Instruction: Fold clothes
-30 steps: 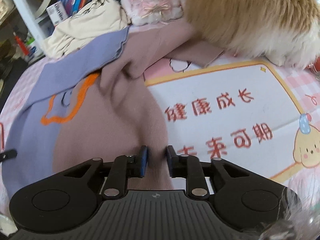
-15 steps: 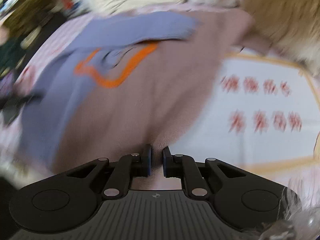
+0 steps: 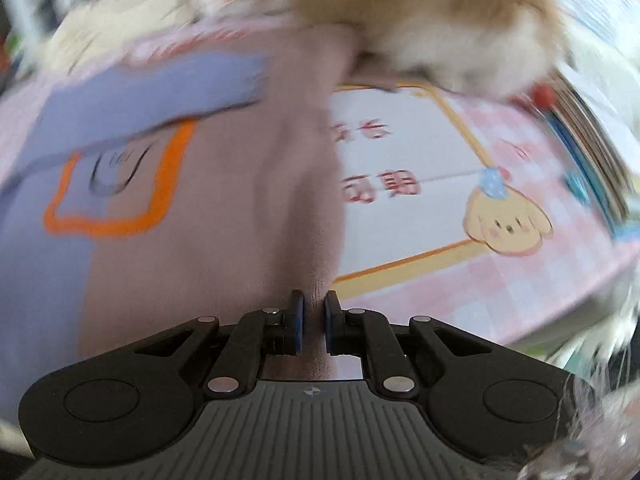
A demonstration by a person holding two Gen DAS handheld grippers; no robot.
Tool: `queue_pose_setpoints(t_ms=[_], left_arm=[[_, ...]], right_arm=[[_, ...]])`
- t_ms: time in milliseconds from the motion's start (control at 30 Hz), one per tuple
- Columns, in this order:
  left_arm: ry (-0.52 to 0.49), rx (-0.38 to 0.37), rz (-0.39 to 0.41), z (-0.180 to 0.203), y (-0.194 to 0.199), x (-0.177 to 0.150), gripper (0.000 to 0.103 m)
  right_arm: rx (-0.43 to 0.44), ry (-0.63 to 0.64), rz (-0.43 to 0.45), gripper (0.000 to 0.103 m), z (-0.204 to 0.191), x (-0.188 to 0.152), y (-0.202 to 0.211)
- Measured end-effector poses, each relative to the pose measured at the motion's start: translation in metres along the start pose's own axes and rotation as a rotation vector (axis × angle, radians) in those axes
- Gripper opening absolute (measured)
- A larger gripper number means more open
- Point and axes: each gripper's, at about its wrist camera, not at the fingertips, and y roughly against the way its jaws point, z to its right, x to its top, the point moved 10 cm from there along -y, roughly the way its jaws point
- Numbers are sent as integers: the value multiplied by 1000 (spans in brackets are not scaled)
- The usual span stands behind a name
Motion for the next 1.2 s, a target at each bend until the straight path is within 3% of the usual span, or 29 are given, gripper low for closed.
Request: queue_pose_setpoints(t_ms=[67, 167, 233, 400, 600, 700, 900, 1000, 1200], left_arm=[[-7, -11, -17, 0, 2, -2, 6], [6, 31, 18, -13, 15, 6, 12], [-39, 101, 79, -19, 26, 18, 13], [-254, 62, 139, 47, -2, 52, 13], [-517, 2, 206, 131, -38, 91, 14], [-648, -29, 239, 173, -56, 110, 14], [-787, -39, 251, 241, -98, 111, 16], [-863, 7, 276, 260, -107, 102, 37], [-910, 53, 307, 274, -124, 107, 39]], right_arm=[[6, 96, -15, 10, -9, -4, 2], [43, 49, -31, 10, -9, -6, 4], [84, 58, -48, 10, -14, -9, 5], [160, 148, -89, 10, -32, -21, 8], [80, 83, -85, 10, -15, -22, 12], [86, 87, -89, 10, -15, -27, 20], [84, 129, -67, 10, -22, -34, 30], [80, 129, -76, 10, -20, -34, 31], [91, 118, -106, 10, -15, -34, 33]])
